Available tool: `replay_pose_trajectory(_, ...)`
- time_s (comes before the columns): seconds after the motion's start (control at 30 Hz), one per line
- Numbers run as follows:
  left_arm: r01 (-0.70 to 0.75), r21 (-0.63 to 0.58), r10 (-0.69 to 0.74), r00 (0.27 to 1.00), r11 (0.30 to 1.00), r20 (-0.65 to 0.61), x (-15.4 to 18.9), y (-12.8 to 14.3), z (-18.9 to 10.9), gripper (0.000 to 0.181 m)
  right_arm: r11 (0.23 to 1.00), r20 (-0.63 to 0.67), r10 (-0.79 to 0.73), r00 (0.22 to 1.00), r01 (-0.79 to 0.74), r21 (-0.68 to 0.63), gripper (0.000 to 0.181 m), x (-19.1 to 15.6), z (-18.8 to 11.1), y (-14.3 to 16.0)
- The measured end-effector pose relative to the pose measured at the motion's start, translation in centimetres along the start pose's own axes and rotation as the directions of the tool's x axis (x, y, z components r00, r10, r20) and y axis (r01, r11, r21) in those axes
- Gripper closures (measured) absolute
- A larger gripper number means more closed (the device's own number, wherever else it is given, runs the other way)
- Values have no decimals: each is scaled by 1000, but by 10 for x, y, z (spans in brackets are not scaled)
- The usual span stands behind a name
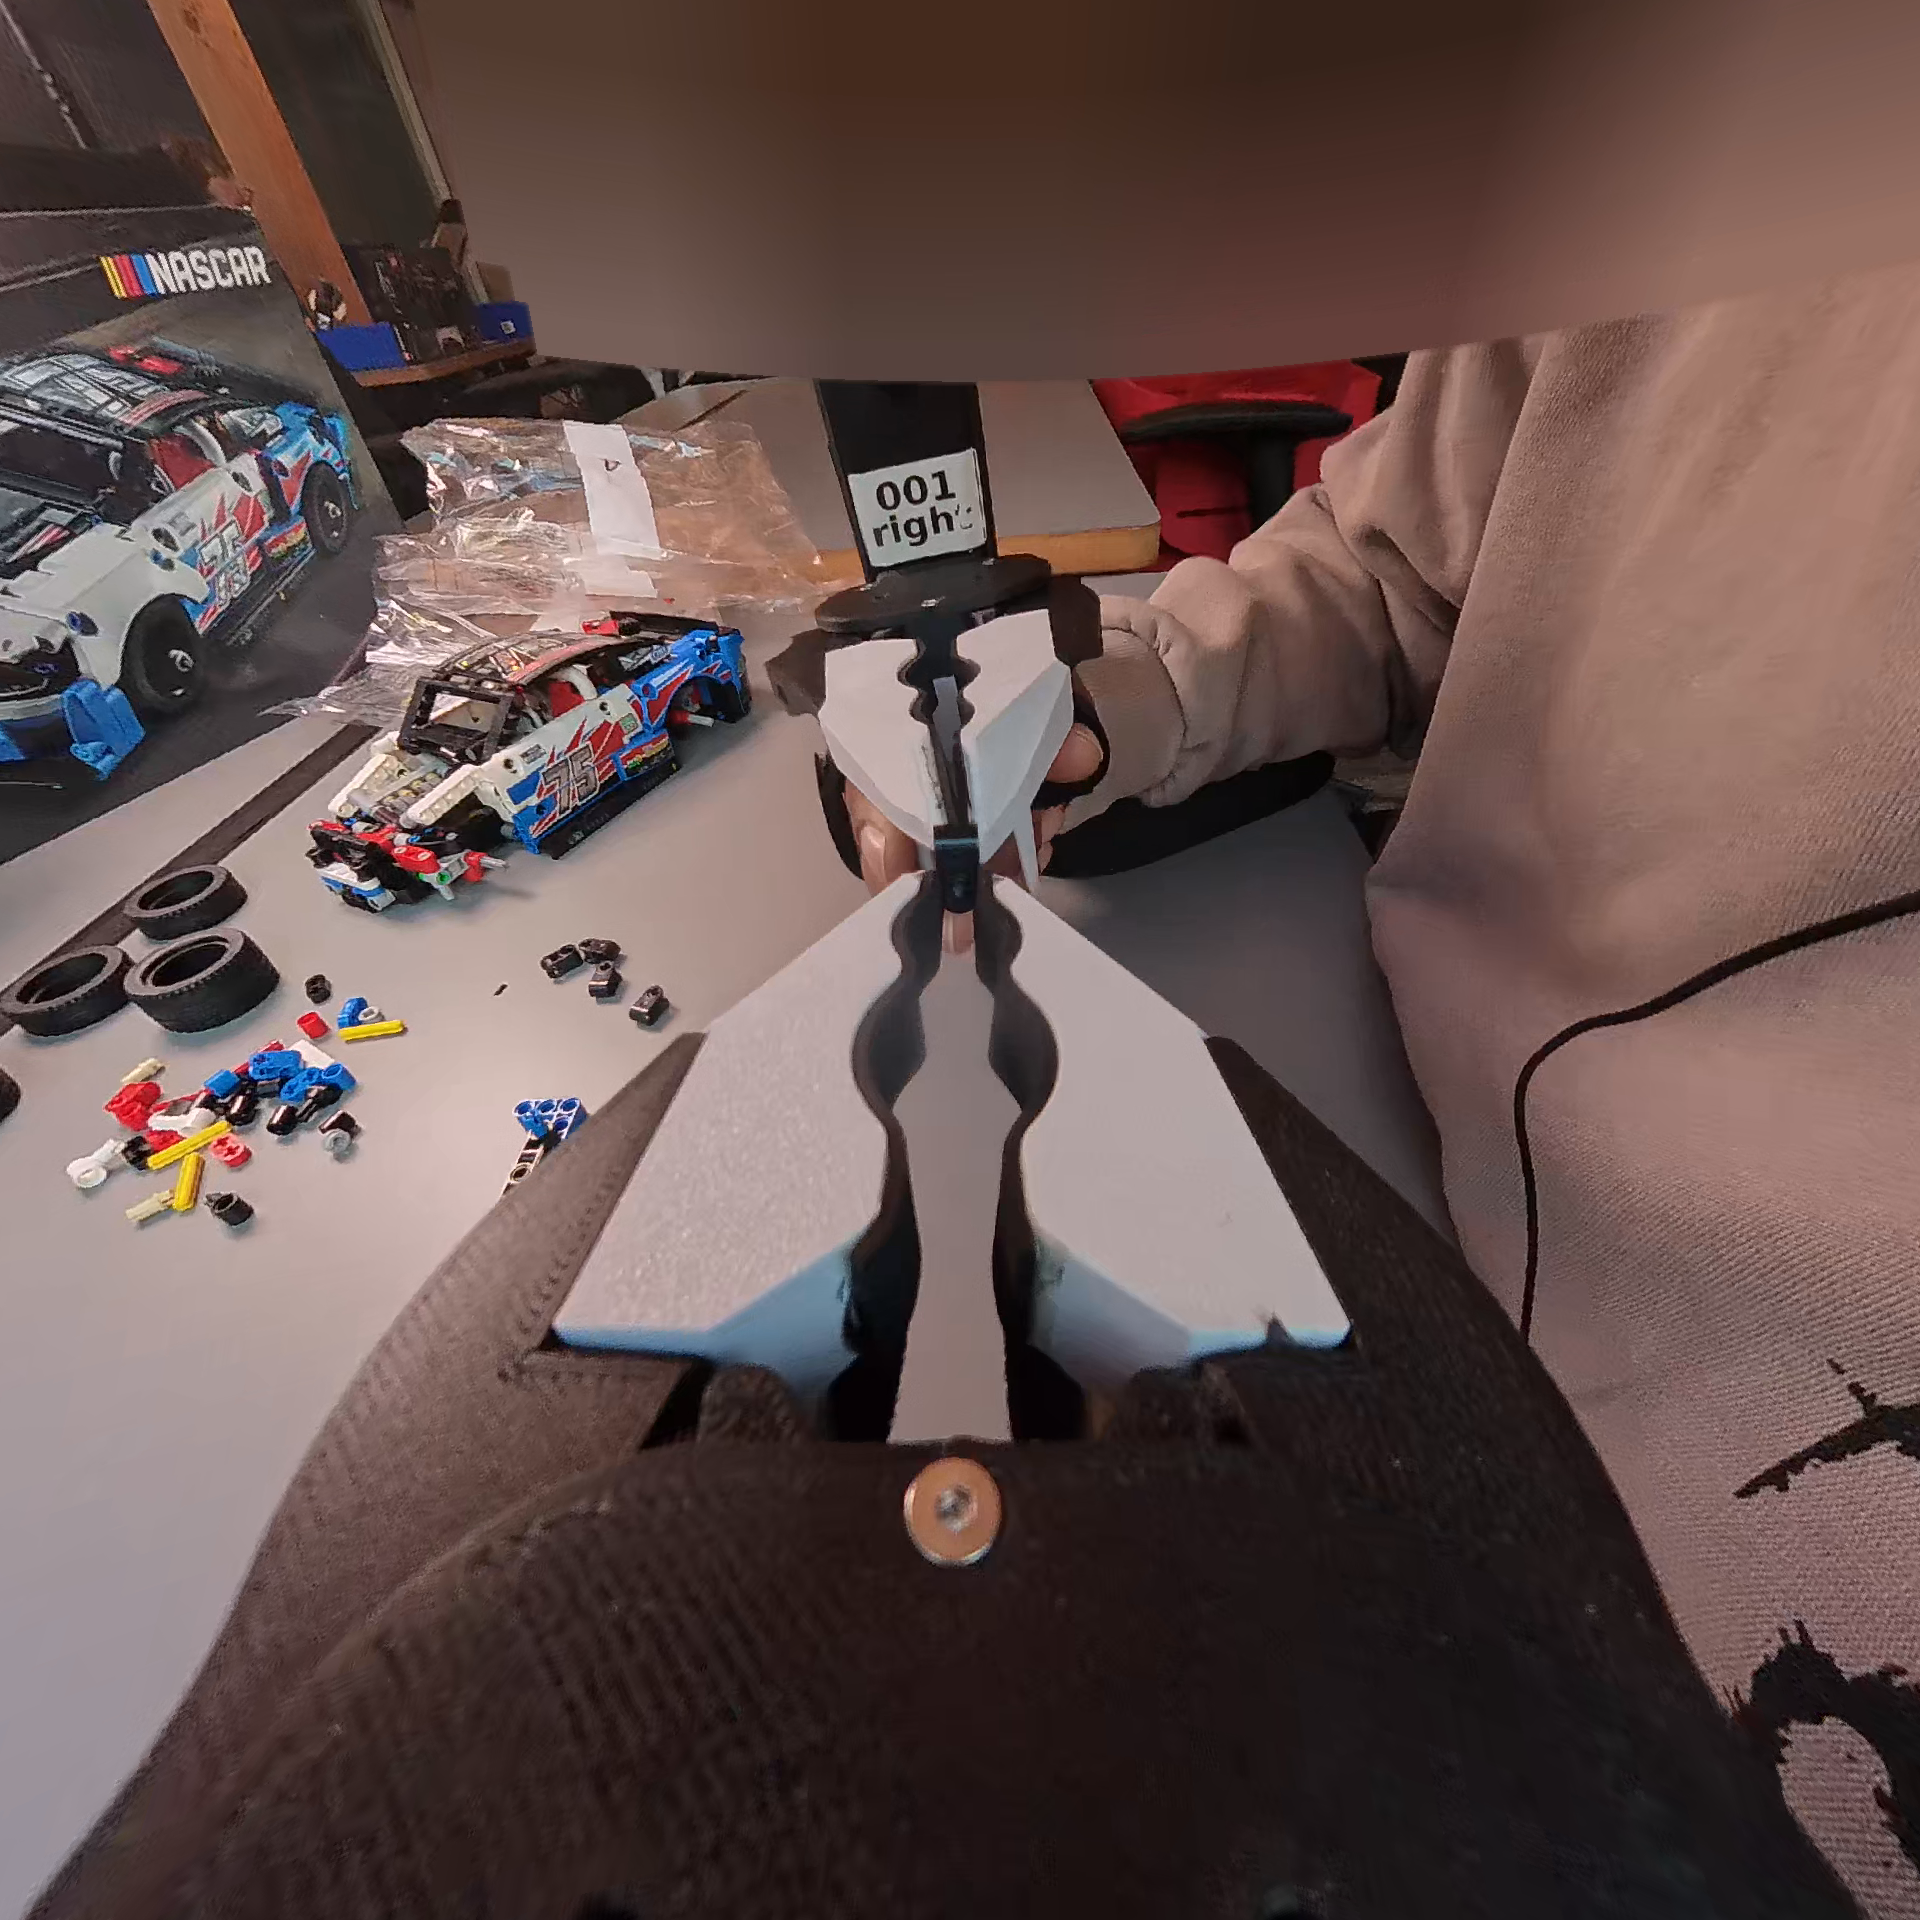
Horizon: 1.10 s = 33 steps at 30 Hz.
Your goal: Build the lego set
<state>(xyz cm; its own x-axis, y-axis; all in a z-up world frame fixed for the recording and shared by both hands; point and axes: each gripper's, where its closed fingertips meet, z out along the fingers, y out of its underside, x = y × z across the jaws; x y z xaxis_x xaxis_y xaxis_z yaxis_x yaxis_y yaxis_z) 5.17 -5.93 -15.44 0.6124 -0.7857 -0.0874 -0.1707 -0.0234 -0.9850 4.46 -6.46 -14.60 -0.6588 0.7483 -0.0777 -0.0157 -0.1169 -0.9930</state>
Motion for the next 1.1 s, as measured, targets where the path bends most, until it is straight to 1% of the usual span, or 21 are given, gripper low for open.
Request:
replay_pose_trajectory(0.07, 10, 23, -10, 1000, 1000, 2, -2, -4, -1, 176, 999, 1, -26, 1000, 25, 40, 181, 1, -2, -12)
replay_pose_trajectory(0.1, 5, 31, -6, 1000, 1000, 10, -4, -4, -2, 176, 999, 6, -31, 999, 31, 36, 172, 1, -4, -15)
replay_pose_trajectory(0.13, 7, 40, -8, 1000, 999, 14, -5, -5, -3, 176, 999, -2, -46, 999, 46, 20, 167, 2, -6, -15)
replay_pose_trajectory(0.23, 19, 54, -20, 1000, 998, 8, -4, -7, -2, 176, 996, -39, -88, 995, 87, -33, 164, 5, -10, -7)
replay_pose_trajectory(0.27, 21, 54, -21, 1000, 998, 5, -3, -7, -2, 176, 995, -38, -95, 995, 93, -44, 165, 4, -9, -4)
replay_pose_trajectory(0.37, 34, 60, -34, 999, 998, -4, -2, -8, 0, 176, 992, -42, -114, 993, 111, -63, 178, 3, -6, -2)
replay_pose_trajectory(0.53, 65, 79, -64, 998, 995, -12, -1, -10, 0, 176, 986, -51, -147, 988, 142, -92, 178, 3, -5, 1)
replay_pose_trajectory(0.6, 82, 86, -81, 997, 993, -16, -2, -11, -1, 176, 985, -53, -152, 987, 147, -91, 175, 2, -5, 1)
replay_pose_trajectory(0.67, 86, 84, -85, 996, 993, -19, -2, -10, 0, 176, 984, -62, -161, 985, 155, -89, 178, 4, -6, 0)
replay_pose_trajectory(0.87, 114, 90, -112, 993, 989, -21, -4, -10, -1, 176, 982, -75, -172, 982, 165, -91, 178, 5, -5, -1)
replay_pose_trajectory(1.1, 42, 16, -43, 999, 999, 10, -2, -2, 0, 176, 986, -52, -126, 991, 120, -116, 179, 5, -5, 6)
